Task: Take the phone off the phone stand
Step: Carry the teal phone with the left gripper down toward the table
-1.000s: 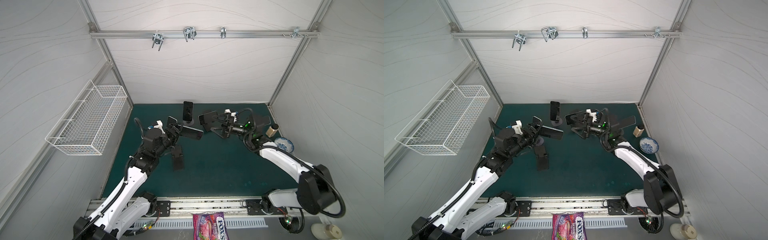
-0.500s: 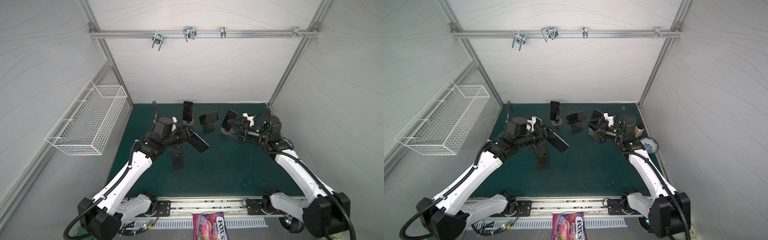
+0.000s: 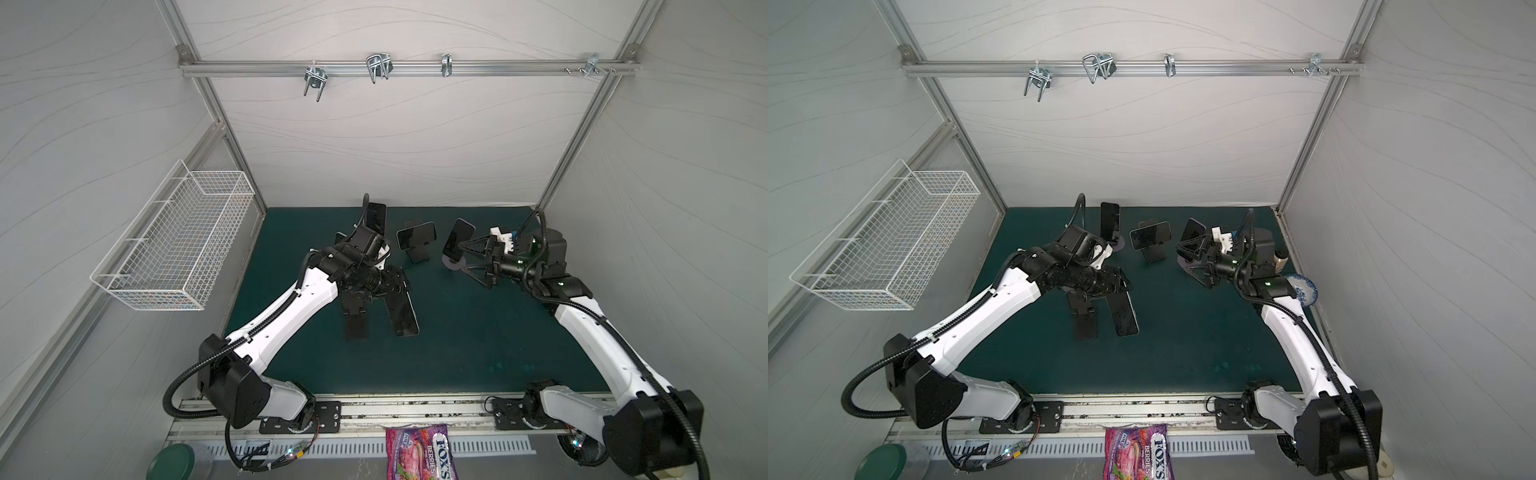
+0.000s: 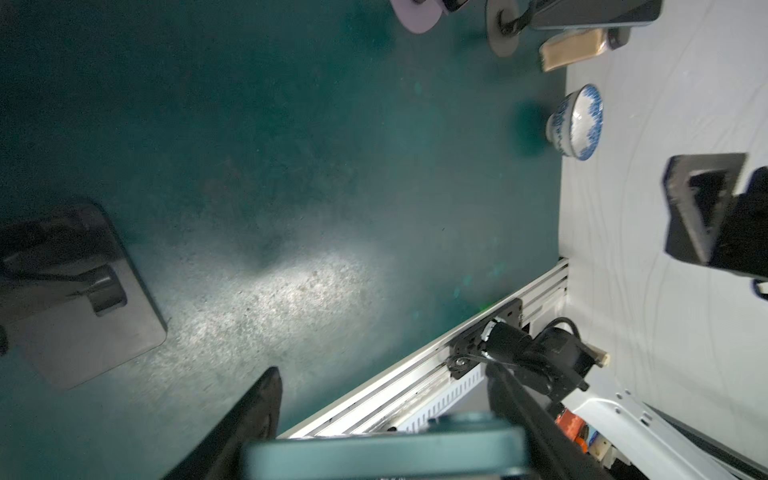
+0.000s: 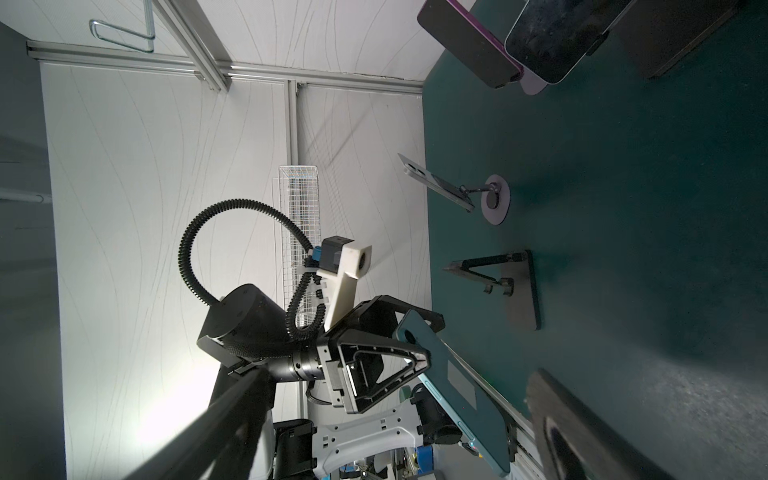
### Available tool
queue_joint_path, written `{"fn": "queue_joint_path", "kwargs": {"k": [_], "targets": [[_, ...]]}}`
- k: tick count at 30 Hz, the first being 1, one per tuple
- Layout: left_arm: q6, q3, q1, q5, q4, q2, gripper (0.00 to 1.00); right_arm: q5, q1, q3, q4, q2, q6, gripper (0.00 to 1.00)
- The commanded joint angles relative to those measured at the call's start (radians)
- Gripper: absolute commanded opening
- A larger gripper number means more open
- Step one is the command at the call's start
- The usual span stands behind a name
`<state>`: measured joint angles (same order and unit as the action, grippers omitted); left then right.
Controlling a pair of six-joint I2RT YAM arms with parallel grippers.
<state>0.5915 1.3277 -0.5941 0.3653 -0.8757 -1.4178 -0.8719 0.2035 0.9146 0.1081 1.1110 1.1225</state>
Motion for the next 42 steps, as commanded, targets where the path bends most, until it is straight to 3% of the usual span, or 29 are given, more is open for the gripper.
{"fn": "queue_joint_path", "kwargs": {"k": [1,8,26,34,42], "targets": [[-0.07,0.065,-0.028,-0.01,-0.061,-0.037,0.37,-0.016,-0.012,0.019,0.046,-0.02,-0.038,0.98],[-0.12,0.133,-0.078,-0.055,-0.118,-0.169,0.34,-0.012,-0.012,0.002,0.049,-0.022,-0.044,0.98],[-0.162,0.356,-0.082,-0.115,-0.301,-0.563,0.32,-0.001,-0.013,-0.01,0.087,-0.026,-0.078,0.98],[-0.148,0.358,-0.072,-0.123,-0.272,-0.66,0.31,0.001,-0.012,-0.027,0.086,-0.033,-0.072,0.98],[-0.143,0.409,-0.007,-0.11,-0.295,-0.749,0.3,0.014,-0.008,-0.056,0.103,-0.049,-0.078,0.98]]}}
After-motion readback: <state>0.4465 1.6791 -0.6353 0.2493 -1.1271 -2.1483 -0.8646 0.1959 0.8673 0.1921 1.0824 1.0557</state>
